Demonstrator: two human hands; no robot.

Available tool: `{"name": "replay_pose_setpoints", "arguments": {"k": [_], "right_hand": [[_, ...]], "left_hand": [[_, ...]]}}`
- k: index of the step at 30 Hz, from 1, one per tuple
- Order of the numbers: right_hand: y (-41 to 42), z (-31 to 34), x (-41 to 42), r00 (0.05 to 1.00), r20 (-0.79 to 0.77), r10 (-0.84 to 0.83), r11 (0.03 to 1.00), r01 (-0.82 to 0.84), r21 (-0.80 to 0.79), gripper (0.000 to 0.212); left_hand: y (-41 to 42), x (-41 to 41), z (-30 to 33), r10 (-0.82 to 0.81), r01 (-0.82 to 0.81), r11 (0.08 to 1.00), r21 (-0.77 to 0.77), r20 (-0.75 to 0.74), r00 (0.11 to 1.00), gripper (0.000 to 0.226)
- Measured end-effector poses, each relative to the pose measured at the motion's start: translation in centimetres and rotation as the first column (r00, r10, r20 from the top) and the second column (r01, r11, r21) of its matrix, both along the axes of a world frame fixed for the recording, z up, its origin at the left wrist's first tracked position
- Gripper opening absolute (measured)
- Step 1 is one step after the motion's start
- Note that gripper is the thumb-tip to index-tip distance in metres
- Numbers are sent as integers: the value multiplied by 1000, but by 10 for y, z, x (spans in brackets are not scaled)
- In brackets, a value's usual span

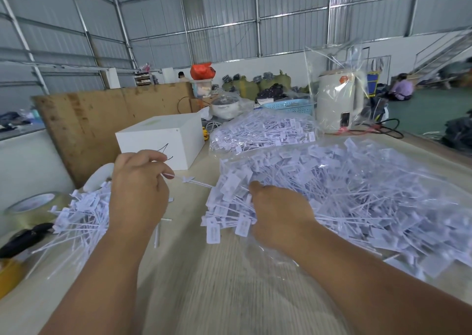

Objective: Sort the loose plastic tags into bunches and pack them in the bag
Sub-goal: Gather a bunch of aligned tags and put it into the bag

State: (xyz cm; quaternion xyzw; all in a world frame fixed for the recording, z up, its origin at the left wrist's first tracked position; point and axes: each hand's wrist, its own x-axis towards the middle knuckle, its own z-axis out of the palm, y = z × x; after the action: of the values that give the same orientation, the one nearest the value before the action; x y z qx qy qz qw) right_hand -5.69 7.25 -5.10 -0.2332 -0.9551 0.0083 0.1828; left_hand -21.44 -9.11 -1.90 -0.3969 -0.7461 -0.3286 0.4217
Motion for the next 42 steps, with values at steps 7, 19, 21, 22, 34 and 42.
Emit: {"name": "replay_pose_setpoints", "arguments": {"k": [7,19,21,22,34,42], "right_hand": [[-2,-1,-2,999,29,38,998,-39,47,47],[-3,-2,-2,1000,18,21,1000,-21,14,46],[-3,-2,-2,1000,15,24,1000,-25,19,46],[-3,-2,-2,1000,14,26,1000,-26,17,46],[-4,-2,-2,999,-12,46,999,-46,12,39],[-2,-4,-3,999,-39,36,999,-37,-7,35]], "left_hand": [[-2,18,11,-50,61,991,123,-91,995,40],[6,15,6,9,-11,1000,-20,-118,993,34],[14,23,4,-45,35,997,-69,-150,988,38],[17,26,3,-68,54,994,-90,-164,984,40],[39,62,-6,-285,276,919,-283,10,958,49],[39,75,-11,-487,572,792,-215,344,803,60]]}}
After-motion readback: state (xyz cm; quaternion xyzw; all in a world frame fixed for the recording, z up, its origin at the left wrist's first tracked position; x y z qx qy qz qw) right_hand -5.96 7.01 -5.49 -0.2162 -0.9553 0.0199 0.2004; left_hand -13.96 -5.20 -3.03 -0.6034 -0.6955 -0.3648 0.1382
